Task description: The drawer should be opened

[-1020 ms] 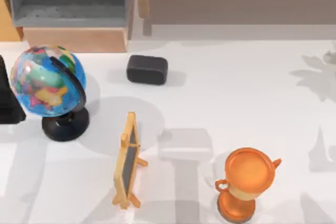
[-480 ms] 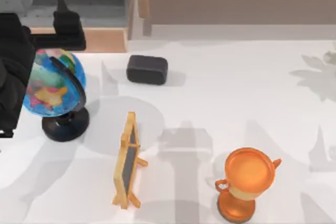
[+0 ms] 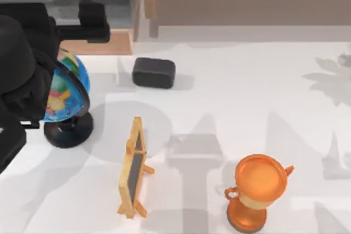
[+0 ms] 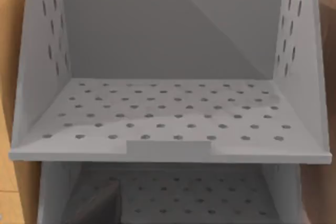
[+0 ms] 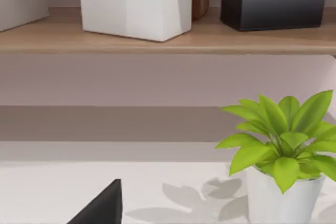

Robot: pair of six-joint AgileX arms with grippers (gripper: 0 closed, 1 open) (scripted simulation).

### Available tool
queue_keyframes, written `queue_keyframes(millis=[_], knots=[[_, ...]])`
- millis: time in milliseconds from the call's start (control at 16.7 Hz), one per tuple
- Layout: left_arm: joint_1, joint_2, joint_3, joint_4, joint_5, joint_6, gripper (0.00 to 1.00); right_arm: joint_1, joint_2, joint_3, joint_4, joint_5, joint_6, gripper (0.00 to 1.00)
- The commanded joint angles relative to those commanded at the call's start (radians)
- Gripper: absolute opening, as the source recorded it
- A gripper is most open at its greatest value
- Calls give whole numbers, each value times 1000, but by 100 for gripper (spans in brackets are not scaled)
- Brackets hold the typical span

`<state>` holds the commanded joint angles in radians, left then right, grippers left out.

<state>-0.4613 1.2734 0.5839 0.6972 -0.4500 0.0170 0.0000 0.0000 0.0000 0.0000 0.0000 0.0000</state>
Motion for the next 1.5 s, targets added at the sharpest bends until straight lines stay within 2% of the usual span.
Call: queue_keyframes(millis=[240,480,720,1140,1320,1500], knots=[[29,17,7,9,19,32,100,0,0,0,0,0,0,100],[155,134,68,66,118,208,100,0,0,0,0,0,0,100],[336,326,160,152,285,489,100,0,0,0,0,0,0,100],[658,715,345,325,633,1078,100,0,0,0,0,0,0,100],[764,854,420,395,763,1304,100,0,0,0,0,0,0,100],[840,955,480,448,861,1475,100,0,0,0,0,0,0,100]])
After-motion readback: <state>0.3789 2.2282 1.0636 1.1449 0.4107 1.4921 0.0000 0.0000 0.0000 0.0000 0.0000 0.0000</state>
